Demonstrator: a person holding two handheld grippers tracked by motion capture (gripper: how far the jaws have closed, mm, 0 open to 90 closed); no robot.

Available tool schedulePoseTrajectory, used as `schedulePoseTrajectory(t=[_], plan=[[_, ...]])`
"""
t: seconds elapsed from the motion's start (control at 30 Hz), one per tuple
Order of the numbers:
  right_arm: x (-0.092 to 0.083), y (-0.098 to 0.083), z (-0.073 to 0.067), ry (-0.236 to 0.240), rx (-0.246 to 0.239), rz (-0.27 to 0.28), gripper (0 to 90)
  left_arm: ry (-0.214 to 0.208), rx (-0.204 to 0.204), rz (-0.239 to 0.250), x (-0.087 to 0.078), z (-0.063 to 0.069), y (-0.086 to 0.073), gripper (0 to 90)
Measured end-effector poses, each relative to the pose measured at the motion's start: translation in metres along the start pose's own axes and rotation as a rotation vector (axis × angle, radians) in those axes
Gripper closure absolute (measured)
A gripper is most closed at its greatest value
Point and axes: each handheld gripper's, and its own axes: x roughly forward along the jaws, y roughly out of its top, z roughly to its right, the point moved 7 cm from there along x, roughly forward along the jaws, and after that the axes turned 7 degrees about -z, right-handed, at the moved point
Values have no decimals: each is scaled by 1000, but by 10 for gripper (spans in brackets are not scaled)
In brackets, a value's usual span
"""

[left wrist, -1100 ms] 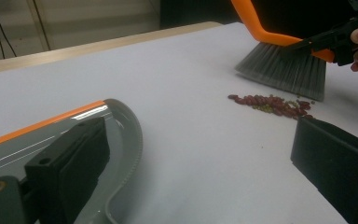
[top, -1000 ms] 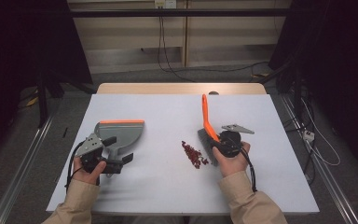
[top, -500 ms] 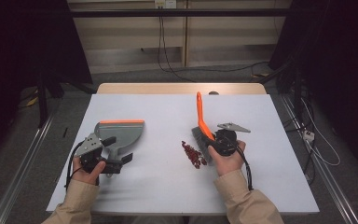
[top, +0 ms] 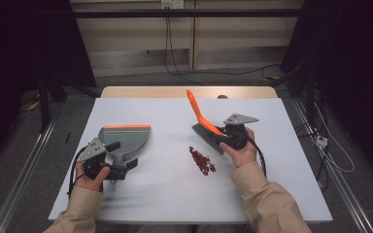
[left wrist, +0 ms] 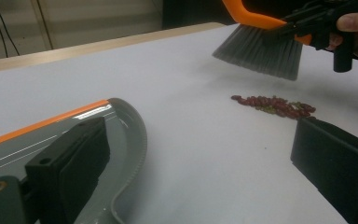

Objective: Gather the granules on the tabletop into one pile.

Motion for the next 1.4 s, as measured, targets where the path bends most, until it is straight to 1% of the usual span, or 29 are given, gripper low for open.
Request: schedulePoseTrajectory(t=[0.07,0.13,0.23,0.27,0.33,0.4,0.53,0.6,0.67,0.7,0.73,0.87,0.97,1.0,1.03,1.17,1.23,1.27,1.4], plan=[[5,2,0,36,-55,-11,711,0,-1,0,0,0,0,43],[10,3,0,61,-93,-17,711,0,-1,-2,0,0,-1,43],[16,4,-1,74,-101,-27,711,3,2,-4,0,0,-1,43],[17,4,-1,72,-106,-27,711,2,1,-4,0,0,-1,43],[19,4,-1,87,-109,-23,711,3,2,-5,0,-1,-1,43],[21,2,-1,98,-127,-31,711,2,1,-4,0,-1,-1,43],[24,2,-2,126,-181,-48,711,1,-1,-4,1,0,-1,43],[25,3,-3,145,-188,-44,711,-1,-2,-3,1,0,-1,43],[26,4,-3,146,-219,-53,711,-2,-3,-3,0,-1,-1,43],[27,5,-3,153,-245,-54,711,0,-7,-2,0,-1,-1,43],[28,5,-3,159,-260,-53,711,2,-5,-3,0,-1,-1,43],[32,7,-4,183,-300,-48,711,3,-8,-2,-1,-2,-1,43],[37,4,-6,186,-345,-65,711,5,-9,-3,-1,-2,-2,43],[38,3,-7,192,-354,-69,711,5,-10,-4,-1,-2,-2,42],[39,2,-9,209,-363,-67,711,4,-10,-2,0,-3,-2,42],[40,2,-14,225,-396,-75,712,6,-9,-3,0,-3,-2,43],[39,1,-15,246,-408,-81,712,6,-9,-2,0,-3,-2,43],[39,1,-16,248,-413,-84,712,8,-10,-4,-1,-3,-2,43],[37,-1,-19,282,-432,-94,712,9,-11,1,-1,-3,-1,43]])
